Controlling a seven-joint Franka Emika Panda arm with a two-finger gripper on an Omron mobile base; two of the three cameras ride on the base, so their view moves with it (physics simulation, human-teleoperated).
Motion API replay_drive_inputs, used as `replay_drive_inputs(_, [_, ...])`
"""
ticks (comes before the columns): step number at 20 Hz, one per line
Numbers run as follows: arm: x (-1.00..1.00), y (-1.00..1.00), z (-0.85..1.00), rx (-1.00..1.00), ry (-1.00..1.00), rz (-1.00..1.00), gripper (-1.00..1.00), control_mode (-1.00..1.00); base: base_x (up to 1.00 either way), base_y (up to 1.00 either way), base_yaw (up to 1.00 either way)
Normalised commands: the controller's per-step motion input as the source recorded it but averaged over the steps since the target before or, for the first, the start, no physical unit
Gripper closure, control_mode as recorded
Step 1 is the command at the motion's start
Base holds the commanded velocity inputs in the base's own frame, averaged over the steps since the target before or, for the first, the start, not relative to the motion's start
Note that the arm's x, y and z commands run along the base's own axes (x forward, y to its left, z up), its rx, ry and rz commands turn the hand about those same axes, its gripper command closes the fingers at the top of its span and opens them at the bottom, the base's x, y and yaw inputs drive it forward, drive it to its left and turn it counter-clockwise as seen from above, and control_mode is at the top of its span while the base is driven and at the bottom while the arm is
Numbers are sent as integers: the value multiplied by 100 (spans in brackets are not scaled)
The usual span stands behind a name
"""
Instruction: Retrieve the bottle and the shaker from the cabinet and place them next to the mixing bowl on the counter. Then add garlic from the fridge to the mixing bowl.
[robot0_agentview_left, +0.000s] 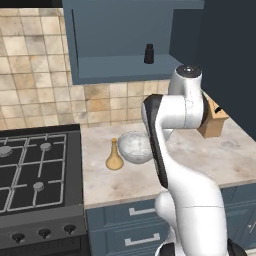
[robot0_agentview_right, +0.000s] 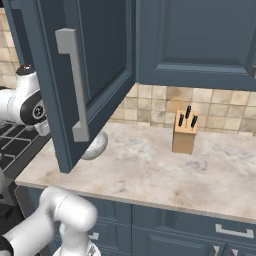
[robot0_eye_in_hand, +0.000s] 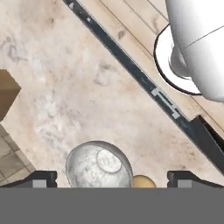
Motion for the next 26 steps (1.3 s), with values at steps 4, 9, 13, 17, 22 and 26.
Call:
replay_drive_inputs(4, [-1, 1, 0, 54, -8, -65, -100, -100, 0, 0, 0])
replay_drive_inputs(9, [3, 17, 11, 10, 5, -18, -100, -100, 0, 0, 0])
replay_drive_inputs(13, [1, 11, 55, -12, 27, 9, -100, -100, 0, 0, 0])
replay_drive_inputs(17, [12, 0, 54, -19, 39, 13, -100, -100, 0, 0, 0])
replay_drive_inputs(22, [3, 30, 17, -16, 38, 41, -100, -100, 0, 0, 0])
replay_drive_inputs(26, [0, 48, 7, -17, 42, 71, -100, -100, 0, 0, 0])
